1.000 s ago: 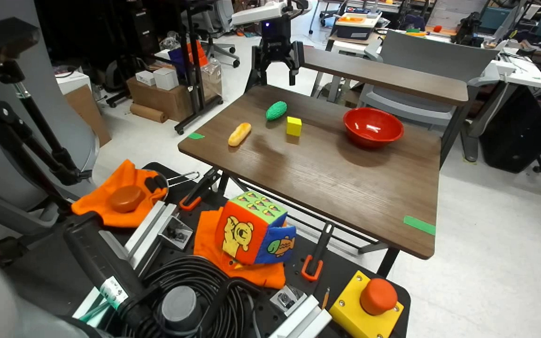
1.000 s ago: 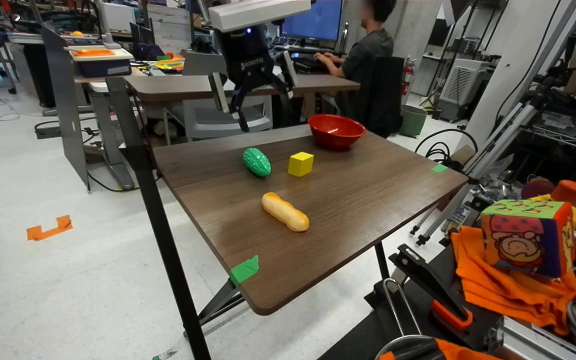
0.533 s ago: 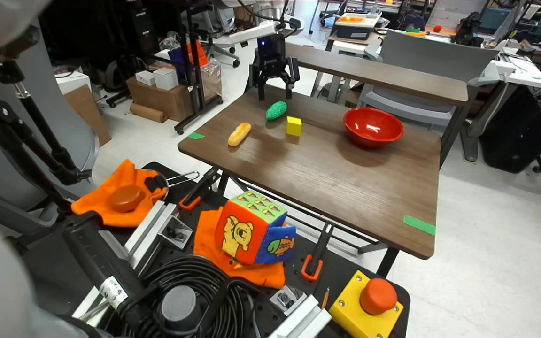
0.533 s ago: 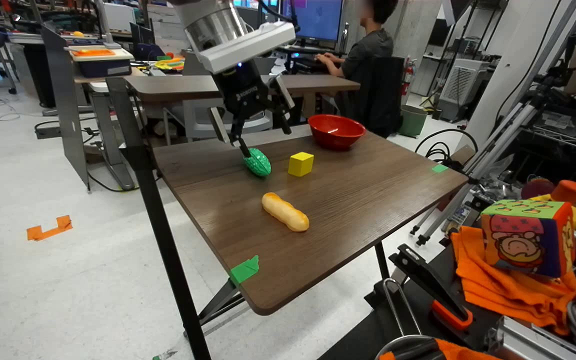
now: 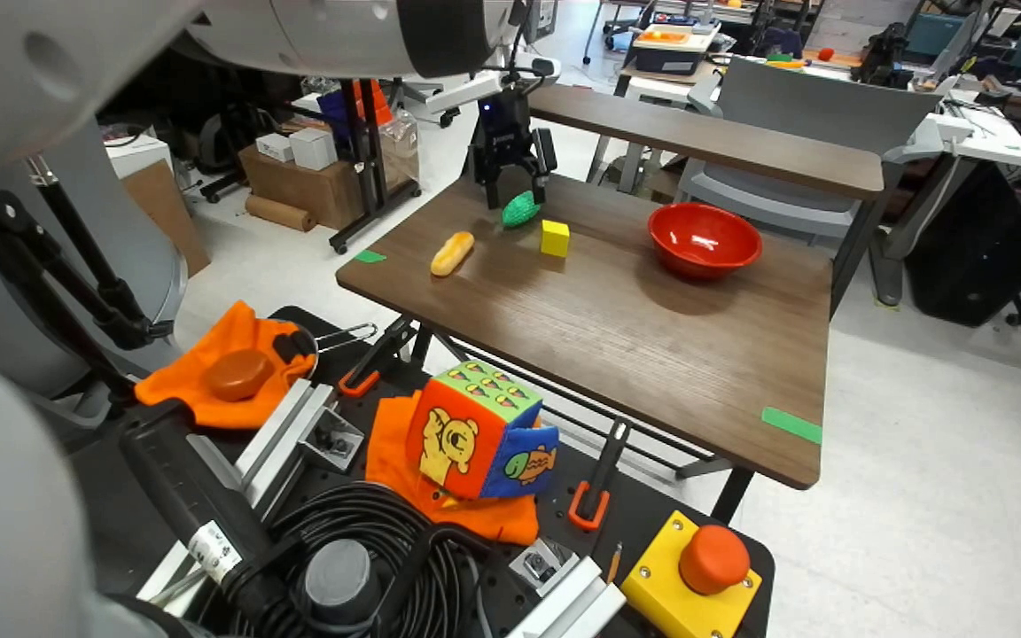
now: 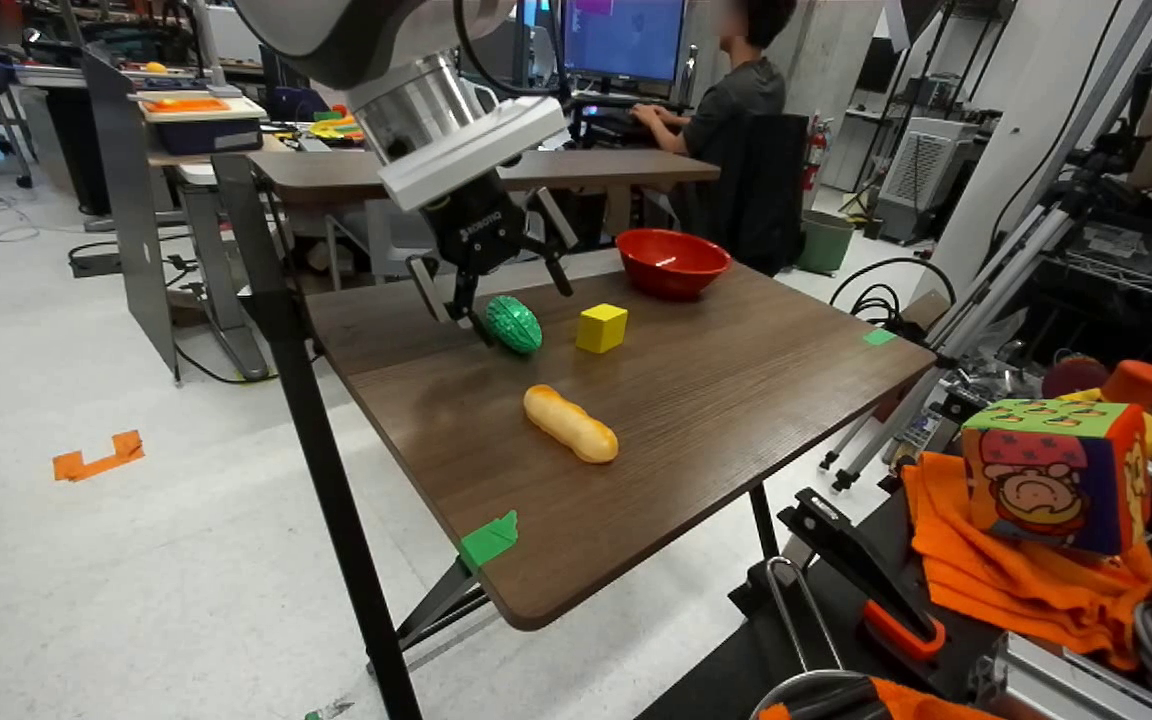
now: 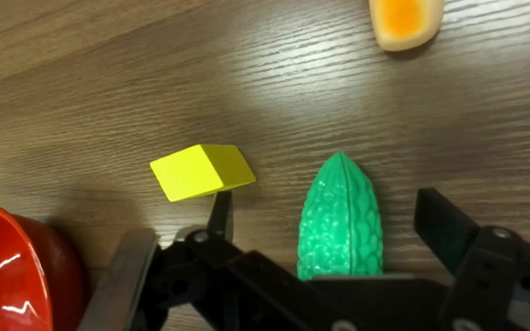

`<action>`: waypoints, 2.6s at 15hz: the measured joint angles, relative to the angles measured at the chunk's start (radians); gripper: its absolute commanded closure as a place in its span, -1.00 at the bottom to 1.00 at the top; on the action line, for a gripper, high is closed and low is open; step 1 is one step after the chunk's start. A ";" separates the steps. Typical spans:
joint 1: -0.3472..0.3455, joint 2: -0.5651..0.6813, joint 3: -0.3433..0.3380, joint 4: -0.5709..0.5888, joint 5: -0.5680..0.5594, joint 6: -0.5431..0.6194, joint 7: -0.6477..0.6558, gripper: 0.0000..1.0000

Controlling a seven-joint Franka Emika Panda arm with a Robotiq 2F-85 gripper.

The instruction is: Put the green object inside the orange bowl

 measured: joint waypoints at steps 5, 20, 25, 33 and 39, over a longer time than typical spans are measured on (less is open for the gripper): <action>0.010 0.051 -0.012 0.048 0.000 -0.007 0.051 -0.50; 0.046 0.104 -0.089 0.181 -0.016 -0.096 0.031 0.66; 0.025 0.008 -0.093 0.196 -0.011 -0.095 -0.013 0.66; -0.169 -0.067 -0.078 0.192 0.079 -0.151 -0.089 0.66; -0.280 -0.066 -0.077 0.163 0.111 -0.211 -0.089 0.66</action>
